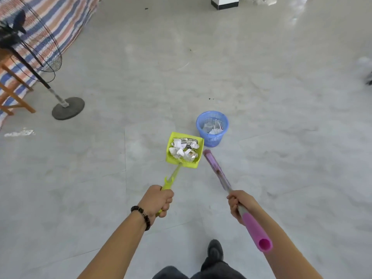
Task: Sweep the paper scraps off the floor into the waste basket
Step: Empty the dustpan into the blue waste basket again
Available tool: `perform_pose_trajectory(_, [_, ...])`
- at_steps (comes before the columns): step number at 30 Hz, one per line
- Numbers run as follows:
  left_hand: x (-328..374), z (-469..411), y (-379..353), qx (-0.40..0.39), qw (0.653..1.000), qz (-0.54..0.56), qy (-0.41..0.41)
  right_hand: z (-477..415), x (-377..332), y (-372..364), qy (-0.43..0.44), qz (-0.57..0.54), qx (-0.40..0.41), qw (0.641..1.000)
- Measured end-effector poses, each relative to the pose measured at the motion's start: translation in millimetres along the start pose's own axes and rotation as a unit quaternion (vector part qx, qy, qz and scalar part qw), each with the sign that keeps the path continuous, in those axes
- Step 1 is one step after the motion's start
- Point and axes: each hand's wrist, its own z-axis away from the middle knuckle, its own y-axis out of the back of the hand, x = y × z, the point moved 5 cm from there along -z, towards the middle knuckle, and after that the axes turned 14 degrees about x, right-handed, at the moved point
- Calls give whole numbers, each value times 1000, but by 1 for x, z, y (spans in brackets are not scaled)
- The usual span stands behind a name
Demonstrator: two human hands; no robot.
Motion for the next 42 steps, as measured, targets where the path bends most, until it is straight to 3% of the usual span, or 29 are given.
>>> perform_pose_trajectory(7, [126, -104, -9, -32, 995, -74, -67, -36, -108, -53, -1, -33, 27, 999])
perform_pose_trajectory(13, [224, -209, -23, -71, 965, -205, -150, -60, -159, -95, -21, -123, 81, 989])
perform_pose_trajectory(16, [259, -240, -30, -109, 929, -297, -192, -65, -177, -119, -21, -146, 103, 984])
perform_pose_trajectory(20, [281, -278, -47, -147, 831, -450, -292, -77, -189, -144, -33, -153, 131, 979])
perform_pose_trajectory(23, [276, -296, -59, -179, 818, -463, -292, -84, -194, -154, -27, -146, 147, 978])
perform_pose_trajectory(26, [271, -295, -70, -203, 824, -460, -259, -92, -201, -154, -32, -138, 153, 978])
perform_pose_trajectory(29, [256, -302, -73, -196, 865, -420, -192, -98, -206, -148, -39, -137, 152, 978])
perform_pose_trajectory(34, [233, -303, -79, -236, 941, -235, 57, -108, -204, -141, -54, -137, 127, 981])
perform_pose_trajectory(38, [216, -296, -99, -271, 938, -58, 209, -113, -194, -134, -70, -137, 109, 982])
perform_pose_trajectory(42, [207, -288, -130, -281, 913, 113, 275, -121, -178, -130, -98, -139, 93, 981])
